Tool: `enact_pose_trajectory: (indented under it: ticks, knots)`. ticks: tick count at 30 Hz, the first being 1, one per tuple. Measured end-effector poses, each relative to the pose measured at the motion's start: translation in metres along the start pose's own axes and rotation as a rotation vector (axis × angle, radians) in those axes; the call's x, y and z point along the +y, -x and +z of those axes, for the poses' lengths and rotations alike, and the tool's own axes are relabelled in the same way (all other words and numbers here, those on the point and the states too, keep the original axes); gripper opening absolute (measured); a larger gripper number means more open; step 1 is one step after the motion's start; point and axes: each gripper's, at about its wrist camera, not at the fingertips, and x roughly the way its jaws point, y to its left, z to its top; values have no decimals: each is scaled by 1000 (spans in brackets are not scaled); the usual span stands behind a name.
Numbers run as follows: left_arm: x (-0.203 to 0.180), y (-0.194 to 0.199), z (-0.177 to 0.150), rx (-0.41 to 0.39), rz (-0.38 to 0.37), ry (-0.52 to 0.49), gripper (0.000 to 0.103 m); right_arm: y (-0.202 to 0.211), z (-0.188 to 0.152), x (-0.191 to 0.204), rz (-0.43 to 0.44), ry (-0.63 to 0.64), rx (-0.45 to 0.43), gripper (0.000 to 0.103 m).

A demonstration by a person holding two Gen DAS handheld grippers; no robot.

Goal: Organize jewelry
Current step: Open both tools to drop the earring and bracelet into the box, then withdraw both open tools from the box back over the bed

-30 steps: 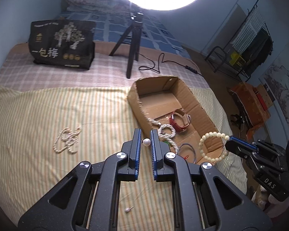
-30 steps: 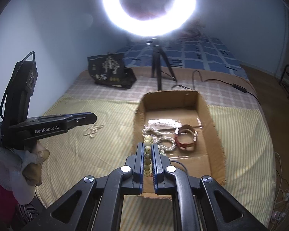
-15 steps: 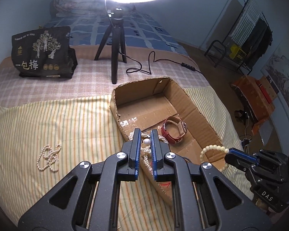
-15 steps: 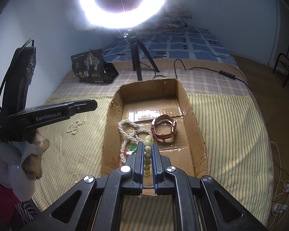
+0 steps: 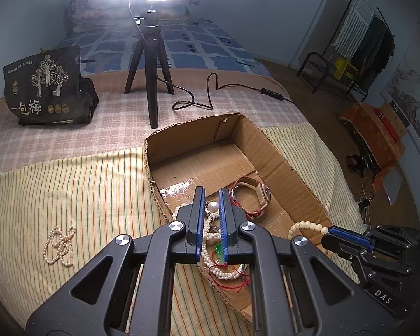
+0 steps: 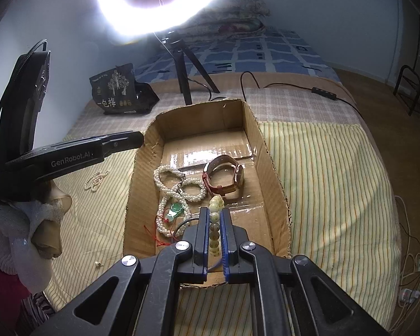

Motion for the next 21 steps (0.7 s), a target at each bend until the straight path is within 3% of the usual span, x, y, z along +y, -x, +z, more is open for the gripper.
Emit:
enact_pose_trajectory:
  ticks: [6,9,12,14,15,16,17,21]
  knots:
    - [-5,-1,1,-10,-4,-11,8,-1,0,-1,12,-2,1,7]
    - [-9,0,1,-19,5,-28,8,-1,-1,1,11,6,-3,22]
    - [-11,1,2,-21,23,-42,8,-1,-2,4,15,23,-1,29]
    - [-11,2,2,-24,22,-43,23,-1,-3,7,14,36,0,39]
    - [-11,3,2,-28,21,-42,42,-1,-3,8,6,42,0,45]
    - [-10,4,2,-33,24,-41,56,-1,-4,11,0,45,-4,60]
    - [-11,6,2,-43,31,-41,59,0,-4,12,-5,48,-9,73]
    - [-9,12,3,-59,43,-37,65,5,-4,14,-17,43,-33,83]
